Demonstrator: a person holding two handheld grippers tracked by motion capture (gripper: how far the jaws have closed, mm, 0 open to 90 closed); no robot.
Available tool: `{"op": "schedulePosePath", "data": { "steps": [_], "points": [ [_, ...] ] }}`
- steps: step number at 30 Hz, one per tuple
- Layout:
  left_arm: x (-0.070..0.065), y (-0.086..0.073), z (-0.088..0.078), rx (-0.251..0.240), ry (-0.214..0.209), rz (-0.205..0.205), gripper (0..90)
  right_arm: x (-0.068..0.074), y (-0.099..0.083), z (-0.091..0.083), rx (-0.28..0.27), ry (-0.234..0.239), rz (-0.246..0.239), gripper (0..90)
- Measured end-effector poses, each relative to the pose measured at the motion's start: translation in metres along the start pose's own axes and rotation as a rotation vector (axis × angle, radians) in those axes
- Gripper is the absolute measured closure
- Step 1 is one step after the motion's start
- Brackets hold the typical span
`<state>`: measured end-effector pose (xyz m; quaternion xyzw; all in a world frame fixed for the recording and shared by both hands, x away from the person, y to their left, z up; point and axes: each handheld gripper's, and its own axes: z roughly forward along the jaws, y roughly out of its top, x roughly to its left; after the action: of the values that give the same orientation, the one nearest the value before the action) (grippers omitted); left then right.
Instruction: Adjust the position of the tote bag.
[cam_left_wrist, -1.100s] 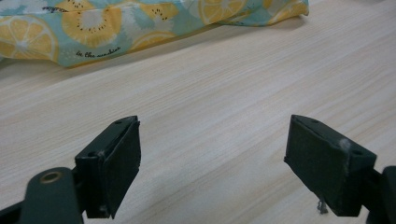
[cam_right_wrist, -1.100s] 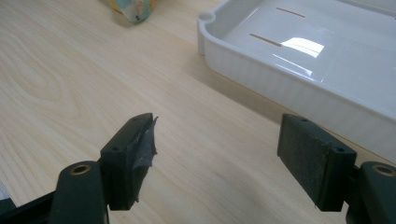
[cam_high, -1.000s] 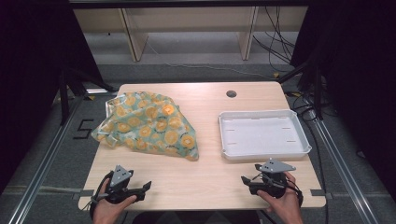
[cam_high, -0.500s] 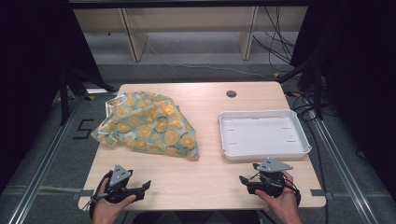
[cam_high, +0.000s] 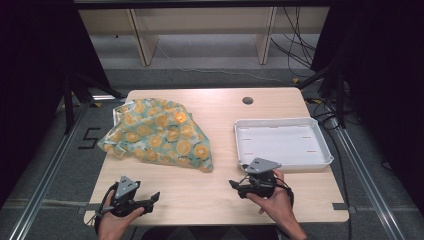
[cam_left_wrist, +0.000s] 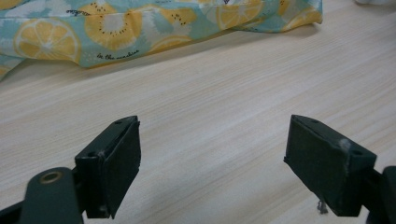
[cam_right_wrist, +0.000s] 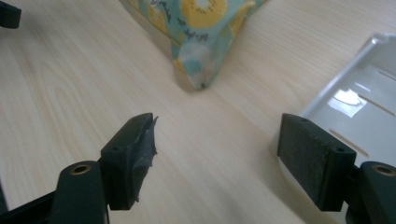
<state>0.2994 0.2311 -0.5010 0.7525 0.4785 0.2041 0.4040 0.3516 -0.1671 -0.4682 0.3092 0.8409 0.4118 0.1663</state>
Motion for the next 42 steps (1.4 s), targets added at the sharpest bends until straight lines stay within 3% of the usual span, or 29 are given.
{"op": "schedulePosePath", "data": {
  "steps": [3, 6, 10, 11, 13, 14, 16, 18, 27, 28, 31, 32, 34, 35, 37, 38, 39, 41, 42],
  "points": [
    [0.001, 0.000, -0.001, 0.001, 0.000, -0.005, 17.8, 0.003, 0.010, 0.010, 0.017, 0.008, 0.002, 28.8],
    [0.001, 0.000, -0.001, -0.001, 0.002, -0.005, 17.8, 0.008, 0.028, 0.030, 0.021, 0.015, -0.041, 29.1],
    [0.001, 0.000, -0.002, -0.001, 0.004, 0.004, 17.8, 0.011, 0.037, 0.045, 0.033, 0.001, -0.043, 29.6],
    [0.002, 0.000, -0.003, 0.018, 0.001, 0.016, 17.8, 0.010, 0.042, 0.058, 0.052, 0.008, -0.028, 29.6],
    [0.003, 0.001, -0.004, 0.031, 0.001, 0.029, 17.8, 0.009, 0.044, 0.061, 0.067, 0.016, -0.030, 29.6],
    [0.001, 0.001, -0.002, 0.000, -0.001, 0.002, 17.8, 0.010, 0.045, 0.071, 0.066, 0.018, -0.013, 29.5],
    [0.001, 0.001, -0.002, 0.000, -0.003, 0.002, 17.8, 0.010, 0.047, 0.075, 0.082, 0.026, -0.019, 29.4],
    [0.001, 0.001, -0.002, 0.000, -0.004, 0.002, 17.8, 0.013, 0.050, 0.086, 0.100, 0.004, -0.010, 28.9],
    [0.001, 0.001, -0.003, -0.006, -0.004, 0.000, 17.8, 0.010, 0.059, 0.110, 0.141, -0.003, -0.024, 30.0],
    [0.001, 0.001, -0.002, -0.005, -0.005, -0.008, 17.8, 0.009, 0.059, 0.117, 0.121, -0.016, -0.005, 32.4],
    [0.000, 0.001, -0.002, -0.008, -0.002, -0.013, 17.8, 0.006, 0.059, 0.118, 0.125, -0.016, -0.003, 36.6],
    [0.001, 0.001, -0.002, -0.008, -0.006, -0.010, 17.8, 0.005, 0.060, 0.121, 0.129, -0.005, -0.018, 48.2],
    [0.001, 0.001, -0.002, -0.012, -0.004, -0.010, 17.8, 0.004, 0.060, 0.123, 0.131, -0.025, -0.049, 61.4],
    [0.001, 0.001, -0.002, -0.012, -0.004, -0.010, 17.8, 0.003, 0.061, 0.122, 0.158, -0.015, -0.061, 66.2],
    [0.001, 0.001, -0.003, -0.009, 0.000, -0.009, 17.8, 0.003, 0.061, 0.124, 0.144, -0.035, -0.065, 70.7],
    [0.001, 0.001, -0.003, -0.009, -0.001, -0.008, 17.8, -0.002, 0.062, 0.124, 0.156, -0.054, -0.098, 78.6],
    [0.002, 0.001, -0.003, -0.010, -0.004, -0.009, 17.8, -0.002, 0.063, 0.124, 0.151, -0.044, -0.081, 81.2],
    [0.003, 0.004, -0.008, -0.032, 0.007, -0.009, 17.8, -0.006, 0.065, 0.122, 0.156, -0.031, -0.100, 84.9],
    [0.004, 0.005, -0.009, -0.048, 0.020, -0.015, 17.8, -0.007, 0.067, 0.121, 0.164, -0.050, -0.104, 86.7]
  ]
}}
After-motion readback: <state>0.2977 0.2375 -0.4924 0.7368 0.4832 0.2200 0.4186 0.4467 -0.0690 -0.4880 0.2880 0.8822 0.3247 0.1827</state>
